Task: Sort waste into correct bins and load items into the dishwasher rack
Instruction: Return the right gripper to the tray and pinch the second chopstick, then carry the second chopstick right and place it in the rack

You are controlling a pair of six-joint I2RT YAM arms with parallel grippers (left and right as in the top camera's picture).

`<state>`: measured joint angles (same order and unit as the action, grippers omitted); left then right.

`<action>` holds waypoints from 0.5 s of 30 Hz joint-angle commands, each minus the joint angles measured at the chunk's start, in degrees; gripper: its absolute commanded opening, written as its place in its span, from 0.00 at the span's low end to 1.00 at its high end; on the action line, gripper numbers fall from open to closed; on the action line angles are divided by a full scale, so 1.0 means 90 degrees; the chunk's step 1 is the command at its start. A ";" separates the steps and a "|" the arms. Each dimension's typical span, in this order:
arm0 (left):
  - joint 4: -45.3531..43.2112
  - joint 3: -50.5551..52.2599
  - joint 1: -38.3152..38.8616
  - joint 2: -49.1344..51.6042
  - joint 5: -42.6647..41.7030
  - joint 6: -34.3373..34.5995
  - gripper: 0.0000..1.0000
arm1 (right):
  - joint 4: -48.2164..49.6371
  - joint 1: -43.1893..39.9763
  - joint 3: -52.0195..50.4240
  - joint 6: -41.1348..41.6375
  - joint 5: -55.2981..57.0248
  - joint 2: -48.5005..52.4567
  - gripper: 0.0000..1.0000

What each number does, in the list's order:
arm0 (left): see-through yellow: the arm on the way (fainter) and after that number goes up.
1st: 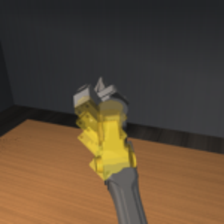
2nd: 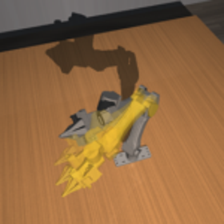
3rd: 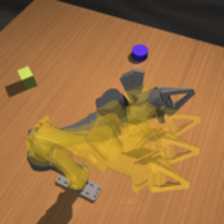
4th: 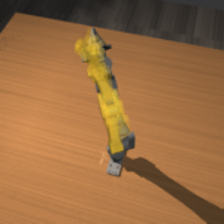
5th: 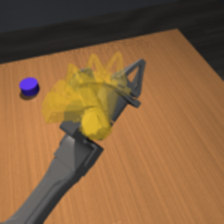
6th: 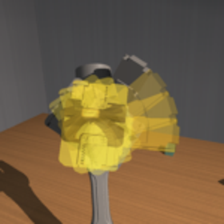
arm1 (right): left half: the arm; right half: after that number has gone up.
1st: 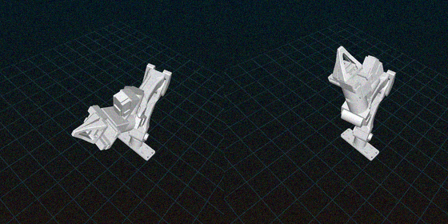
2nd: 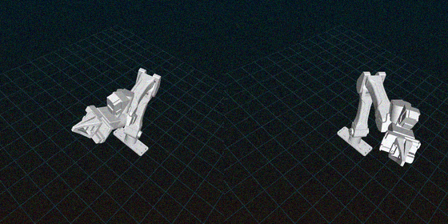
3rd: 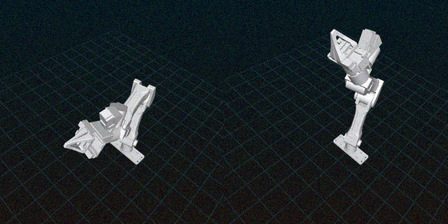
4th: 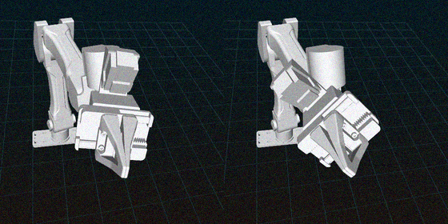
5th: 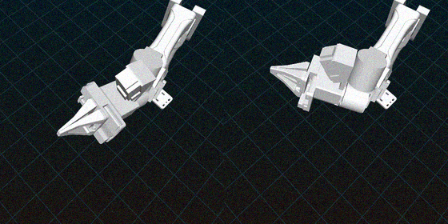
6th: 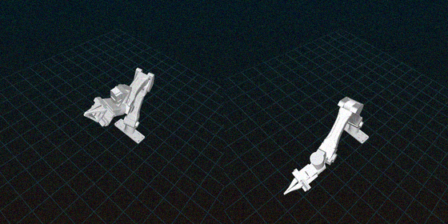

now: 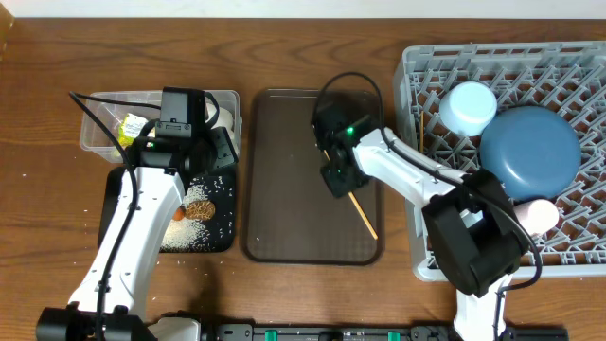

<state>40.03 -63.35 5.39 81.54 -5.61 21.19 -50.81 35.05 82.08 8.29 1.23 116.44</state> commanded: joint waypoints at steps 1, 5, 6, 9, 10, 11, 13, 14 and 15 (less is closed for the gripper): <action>0.0002 -0.0070 -0.0019 0.0015 0.0032 0.0058 0.54 | 0.0007 -0.0165 0.0481 -0.0007 0.0046 -0.0651 0.01; 0.0002 -0.0070 -0.0019 0.0015 0.0032 0.0058 0.54 | -0.0022 -0.0384 0.0670 0.0100 0.0049 -0.1316 0.01; 0.0002 -0.0070 -0.0019 0.0015 0.0032 0.0058 0.54 | -0.0044 -0.0452 0.0670 0.0100 0.0053 -0.1457 0.01; 0.0002 -0.0070 -0.0019 0.0015 0.0032 0.0058 0.54 | -0.0255 -0.0831 0.0670 0.0100 0.0053 -0.1914 0.01; 0.0002 -0.0070 -0.0019 0.0015 0.0032 0.0058 0.54 | -0.0350 -0.0969 0.0670 0.0097 0.0053 -0.2021 0.01; 0.0002 -0.0070 -0.0019 0.0015 0.0032 0.0058 0.54 | -0.0476 -0.1134 0.0670 0.0097 0.0056 -0.2135 0.01; 0.0002 -0.0070 -0.0019 0.0015 0.0032 0.0058 0.54 | -0.0699 -0.1460 0.0670 0.0095 0.0078 -0.2276 0.01; 0.0000 -0.0068 -0.0019 0.0015 0.0032 0.0058 0.54 | -0.0816 -0.1630 0.0670 0.0092 0.0102 -0.2302 0.01; 0.0000 -0.0070 -0.0019 0.0015 0.0029 0.0058 0.54 | -0.0906 -0.1773 0.0670 0.0090 0.0109 -0.2314 0.01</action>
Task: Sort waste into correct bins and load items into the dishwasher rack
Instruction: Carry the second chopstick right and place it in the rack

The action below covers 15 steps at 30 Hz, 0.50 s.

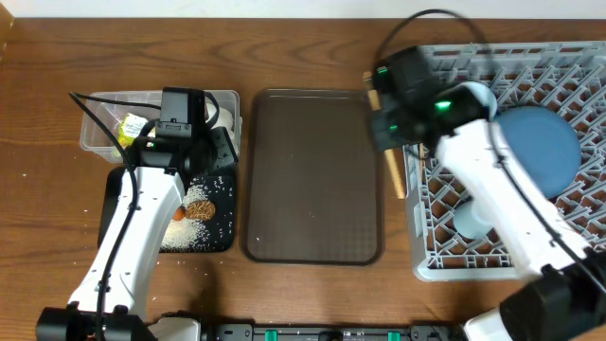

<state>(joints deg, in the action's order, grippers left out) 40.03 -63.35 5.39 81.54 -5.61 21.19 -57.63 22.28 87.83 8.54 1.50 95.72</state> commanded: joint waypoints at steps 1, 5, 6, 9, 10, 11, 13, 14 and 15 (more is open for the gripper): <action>0.0000 -0.0070 -0.0019 0.0015 0.0029 0.0058 0.54 | -0.0240 -0.0500 0.0032 0.0063 0.0078 -0.0012 0.01; 0.0000 -0.0070 -0.0019 0.0015 0.0029 0.0058 0.54 | -0.0542 -0.1064 -0.0005 0.0063 0.0041 0.0034 0.01; 0.0000 -0.0070 -0.0019 0.0015 0.0029 0.0058 0.54 | -0.0551 -0.1156 -0.0034 0.0063 0.0019 0.0034 0.01; -0.0007 -0.0070 -0.0019 0.0015 0.0029 0.0058 0.54 | -0.0512 -0.1348 -0.0160 0.0066 -0.0002 0.0034 0.01; -0.0010 -0.0070 -0.0019 0.0015 0.0029 0.0058 0.54 | -0.0481 -0.1370 -0.0214 0.0066 0.0000 0.0034 0.01; -0.0010 -0.0070 -0.0019 0.0015 0.0029 0.0058 0.54 | -0.0444 -0.1396 -0.0284 0.0066 0.0002 0.0034 0.01; -0.0002 -0.0070 -0.0019 0.0015 0.0029 0.0058 0.54 | -0.0350 -0.1443 -0.0427 0.0068 0.0024 0.0034 0.01; -0.0002 -0.0070 -0.0019 0.0015 0.0032 0.0058 0.54 | -0.0255 -0.1467 -0.0534 0.0068 0.0022 0.0034 0.01; 0.0000 -0.0070 -0.0019 0.0015 0.0029 0.0058 0.54 | -0.0160 -0.1484 -0.0629 0.0068 0.0022 0.0034 0.01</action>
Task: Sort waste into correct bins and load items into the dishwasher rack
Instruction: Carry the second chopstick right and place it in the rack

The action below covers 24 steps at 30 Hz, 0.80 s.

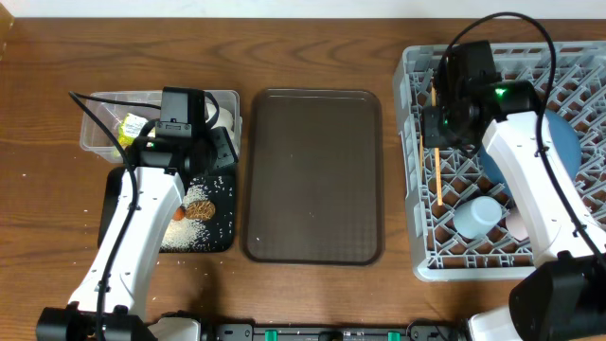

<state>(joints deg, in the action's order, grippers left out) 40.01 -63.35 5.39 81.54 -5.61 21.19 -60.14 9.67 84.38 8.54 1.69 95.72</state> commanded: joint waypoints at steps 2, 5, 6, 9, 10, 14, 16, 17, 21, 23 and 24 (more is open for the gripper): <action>0.0000 -0.0070 -0.0019 0.0015 0.0029 0.0058 0.54 | 0.0340 -0.0112 -0.0457 0.0066 0.0000 0.0034 0.01; 0.0000 -0.0070 -0.0019 0.0015 0.0029 0.0058 0.54 | 0.0554 -0.0129 -0.0658 0.0066 0.0000 0.0034 0.01; 0.0000 -0.0070 -0.0019 0.0015 0.0029 0.0058 0.54 | 0.0588 -0.0126 -0.0685 0.0066 0.0000 0.0034 0.01; 0.0000 -0.0068 -0.0019 0.0015 0.0032 0.0058 0.54 | 0.0619 -0.0126 -0.0687 0.0066 0.0000 0.0034 0.02; 0.0000 -0.0070 -0.0019 0.0015 0.0029 0.0058 0.54 | 0.0634 -0.0126 -0.0687 0.0066 0.0000 0.0034 0.08; 0.0000 -0.0070 -0.0019 0.0015 0.0032 0.0058 0.54 | 0.0631 -0.0126 -0.0687 0.0066 -0.0002 0.0034 0.34; 0.0000 -0.0070 -0.0019 0.0015 0.0032 0.0058 0.54 | 0.0634 -0.0126 -0.0687 0.0066 -0.0002 0.0034 0.43; 0.0002 -0.0070 -0.0019 0.0015 0.0032 0.0058 0.54 | 0.0634 -0.0126 -0.0687 0.0066 -0.0002 0.0034 0.47; 0.0002 -0.0070 -0.0019 0.0015 0.0032 0.0058 0.54 | 0.0682 -0.0126 -0.0678 0.0066 0.0000 0.0029 0.55; 0.0002 -0.0070 -0.0019 0.0015 0.0032 0.0058 0.54 | 0.0726 -0.0126 -0.0622 0.0068 -0.0024 0.0019 0.58; 0.0002 -0.0070 -0.0019 0.0015 0.0032 0.0058 0.54 | 0.0736 -0.0126 -0.0593 0.0070 -0.0029 0.0015 0.59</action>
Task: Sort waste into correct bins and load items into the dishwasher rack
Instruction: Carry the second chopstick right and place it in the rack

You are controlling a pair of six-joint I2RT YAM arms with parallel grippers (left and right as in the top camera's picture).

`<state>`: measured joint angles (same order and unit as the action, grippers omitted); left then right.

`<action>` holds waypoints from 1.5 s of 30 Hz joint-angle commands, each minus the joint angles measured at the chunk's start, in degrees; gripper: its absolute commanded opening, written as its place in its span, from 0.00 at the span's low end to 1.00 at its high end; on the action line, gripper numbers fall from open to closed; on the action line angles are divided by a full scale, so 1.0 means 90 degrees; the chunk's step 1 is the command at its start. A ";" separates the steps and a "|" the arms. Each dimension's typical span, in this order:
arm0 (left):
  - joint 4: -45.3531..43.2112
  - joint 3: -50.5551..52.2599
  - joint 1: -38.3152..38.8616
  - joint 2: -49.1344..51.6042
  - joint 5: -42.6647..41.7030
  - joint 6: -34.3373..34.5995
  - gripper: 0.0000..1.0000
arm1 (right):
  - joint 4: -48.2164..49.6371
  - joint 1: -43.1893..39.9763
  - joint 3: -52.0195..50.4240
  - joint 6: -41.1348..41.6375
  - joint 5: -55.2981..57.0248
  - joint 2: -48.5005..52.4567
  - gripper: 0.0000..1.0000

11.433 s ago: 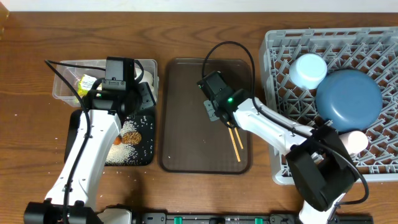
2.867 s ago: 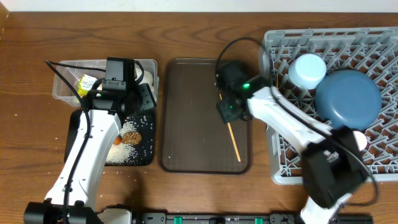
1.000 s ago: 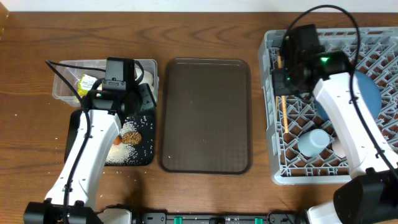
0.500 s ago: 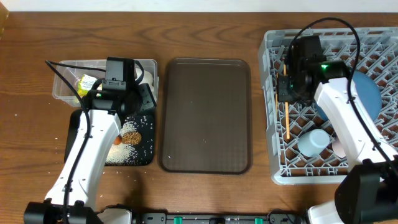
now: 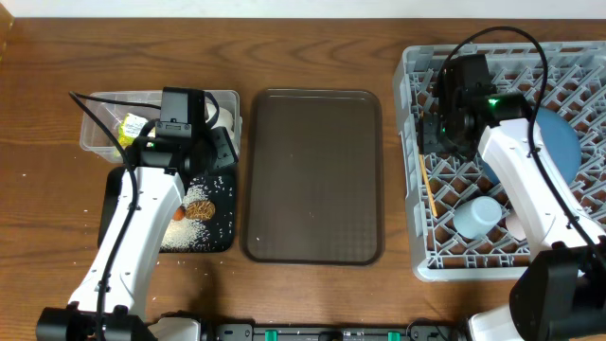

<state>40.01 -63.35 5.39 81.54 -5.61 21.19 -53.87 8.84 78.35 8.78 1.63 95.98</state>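
Note:
The grey dishwasher rack (image 5: pixel 409 237) stands at the right. My right gripper (image 5: pixel 441 133) hovers over its left part, fingers mostly hidden under the wrist and apparently open. A wooden chopstick (image 5: pixel 425 182) lies tilted in the rack just left of and below that gripper, apart from it. A blue bowl (image 5: pixel 561 142), a light blue cup (image 5: pixel 476 216) and a pink cup (image 5: pixel 517 224) sit in the rack. My left gripper (image 5: pixel 216 152) hangs over the black bin (image 5: pixel 114 204), which holds food scraps (image 5: pixel 197 208); its fingers blend into the dark bin.
A clear plastic bin (image 5: pixel 95 133) with a yellow wrapper (image 5: pixel 131 124) sits behind the black bin. A brown tray (image 5: pixel 312 175) lies in the middle between bins and rack. Cables arch over both arms.
The chopstick was under my right gripper in line with it; now it lies tilted further left in the rack, apart from the gripper. The right wrist shifted slightly. The left arm is unchanged.
My right gripper was on the brown tray at a chopstick. Then it carried the chopstick over the tray's right edge, then over the rack's left part. Now the chopstick rests in the rack and the tray is bare. The left arm stayed over the black bin.

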 commanded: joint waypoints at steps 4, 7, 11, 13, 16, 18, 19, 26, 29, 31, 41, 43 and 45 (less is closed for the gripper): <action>0.0007 -0.0070 -0.0019 0.0015 0.0029 0.0058 0.54 | 0.0056 -0.0036 0.0279 0.0044 -0.0019 -0.0148 0.60; 0.0029 -0.0070 -0.0019 0.0015 0.0032 0.0058 0.54 | 0.0092 -0.0036 0.0425 0.0046 -0.0019 -0.0437 0.61; 0.0027 -0.0070 -0.0019 0.0015 0.0032 0.0056 0.54 | 0.0318 -0.0041 0.0452 0.0151 -0.0017 -0.1071 0.64; 0.0027 -0.0068 -0.0019 0.0015 0.0032 0.0058 0.54 | 0.0389 -0.0049 0.0452 0.0158 0.0019 -0.1387 0.84; 0.0027 -0.0070 -0.0019 0.0015 0.0032 0.0058 0.55 | 0.0386 -0.0046 0.0452 0.0158 0.0311 -0.1766 0.99; 0.0027 -0.0068 -0.0019 0.0015 0.0032 0.0058 0.54 | 0.0374 -0.0046 0.0452 0.0158 0.0454 -0.1919 0.99; 0.0027 -0.0070 -0.0019 0.0015 0.0032 0.0058 0.54 | 0.0364 -0.0046 0.0452 0.0158 0.0466 -0.1965 0.99; 0.0027 -0.0070 -0.0019 0.0015 0.0032 0.0058 0.55 | 0.0367 -0.0046 0.0449 0.0158 0.0461 -0.2004 0.99; 0.0027 -0.0070 -0.0019 0.0015 0.0032 0.0058 0.55 | 0.0367 -0.0046 0.0449 0.0158 0.0461 -0.2004 0.99; 0.0027 -0.0070 -0.0019 0.0015 0.0032 0.0058 0.55 | 0.0367 -0.0046 0.0449 0.0158 0.0461 -0.2004 0.99; 0.0027 -0.0070 -0.0019 0.0015 0.0032 0.0058 0.55 | 0.0367 -0.0046 0.0449 0.0158 0.0461 -0.2004 0.99; 0.0027 -0.0070 -0.0019 0.0015 0.0032 0.0058 0.55 | 0.0367 -0.0046 0.0449 0.0158 0.0461 -0.2004 0.99; 0.0027 -0.0070 -0.0019 0.0015 0.0032 0.0058 0.55 | 0.0367 -0.0046 0.0449 0.0158 0.0461 -0.2004 0.99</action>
<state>40.07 -63.35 5.39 81.54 -5.61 21.19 -50.50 8.84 81.80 9.82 4.95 77.76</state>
